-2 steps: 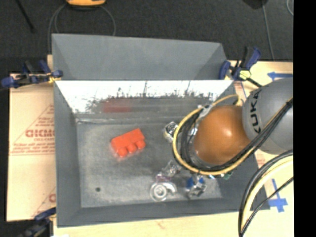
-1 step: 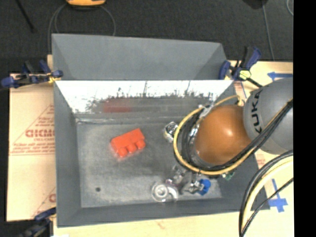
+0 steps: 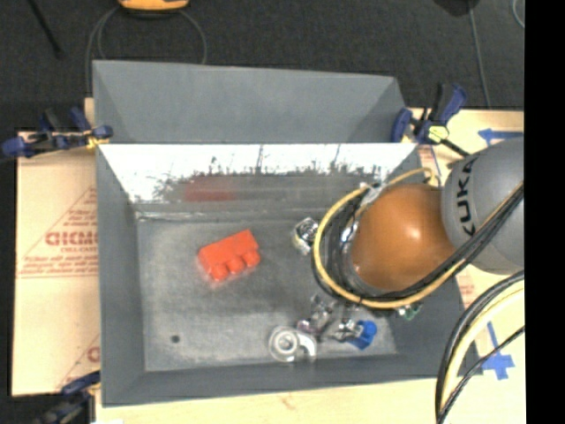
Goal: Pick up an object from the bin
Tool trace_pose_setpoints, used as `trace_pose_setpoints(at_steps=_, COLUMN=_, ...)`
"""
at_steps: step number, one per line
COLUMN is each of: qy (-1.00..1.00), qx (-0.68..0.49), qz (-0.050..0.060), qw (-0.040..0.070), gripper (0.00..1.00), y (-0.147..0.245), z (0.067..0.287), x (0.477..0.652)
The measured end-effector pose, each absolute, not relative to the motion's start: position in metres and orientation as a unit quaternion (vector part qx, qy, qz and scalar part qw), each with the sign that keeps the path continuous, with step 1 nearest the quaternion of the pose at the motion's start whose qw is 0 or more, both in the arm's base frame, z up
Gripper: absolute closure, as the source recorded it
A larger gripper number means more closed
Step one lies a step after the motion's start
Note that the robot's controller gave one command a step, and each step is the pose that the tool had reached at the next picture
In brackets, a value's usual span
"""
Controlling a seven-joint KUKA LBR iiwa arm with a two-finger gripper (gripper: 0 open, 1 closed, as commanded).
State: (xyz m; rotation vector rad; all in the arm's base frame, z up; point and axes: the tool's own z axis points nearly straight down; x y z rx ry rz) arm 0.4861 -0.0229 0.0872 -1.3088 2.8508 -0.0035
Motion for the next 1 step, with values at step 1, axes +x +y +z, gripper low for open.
trace_pose_setpoints(at_steps=1, qy=0.910, qx=-0.415, qz=-0.001, qw=0.002, gripper=1.00, y=-0.0238, z=0.1177, x=0.4874)
